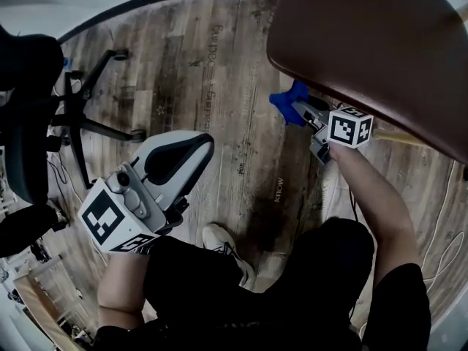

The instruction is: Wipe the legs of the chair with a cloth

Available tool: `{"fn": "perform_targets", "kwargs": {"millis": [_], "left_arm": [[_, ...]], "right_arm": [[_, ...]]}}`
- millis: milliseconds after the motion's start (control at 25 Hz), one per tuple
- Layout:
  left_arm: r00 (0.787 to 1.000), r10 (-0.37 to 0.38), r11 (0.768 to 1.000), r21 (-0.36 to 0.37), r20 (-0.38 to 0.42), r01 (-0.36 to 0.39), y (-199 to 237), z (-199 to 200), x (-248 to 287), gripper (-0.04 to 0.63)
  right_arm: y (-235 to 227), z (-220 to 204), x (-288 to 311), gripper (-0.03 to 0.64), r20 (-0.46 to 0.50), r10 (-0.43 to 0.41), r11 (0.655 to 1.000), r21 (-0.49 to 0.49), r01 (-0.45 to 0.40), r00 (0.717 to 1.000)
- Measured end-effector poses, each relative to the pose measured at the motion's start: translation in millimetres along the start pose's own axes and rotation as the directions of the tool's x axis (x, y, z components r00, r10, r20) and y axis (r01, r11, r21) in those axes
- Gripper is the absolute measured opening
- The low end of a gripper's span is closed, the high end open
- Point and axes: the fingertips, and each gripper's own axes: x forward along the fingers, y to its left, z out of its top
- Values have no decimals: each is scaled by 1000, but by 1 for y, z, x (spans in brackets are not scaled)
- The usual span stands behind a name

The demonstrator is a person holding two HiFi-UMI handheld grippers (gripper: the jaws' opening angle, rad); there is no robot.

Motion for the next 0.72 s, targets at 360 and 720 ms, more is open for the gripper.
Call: {"fn": "perform_targets", "kwargs": {"millis": [360, 720], "left_arm": [[998, 30, 1000, -6, -63, -30, 8, -20, -8, -2], [999, 21, 1000, -18, -50, -22, 9, -18, -10, -2]], "right_arm": [[-98, -75, 24, 84, -244, -263, 954, 79, 289, 933], [-90, -65, 24, 84, -208, -268, 954, 75, 289, 941]]}}
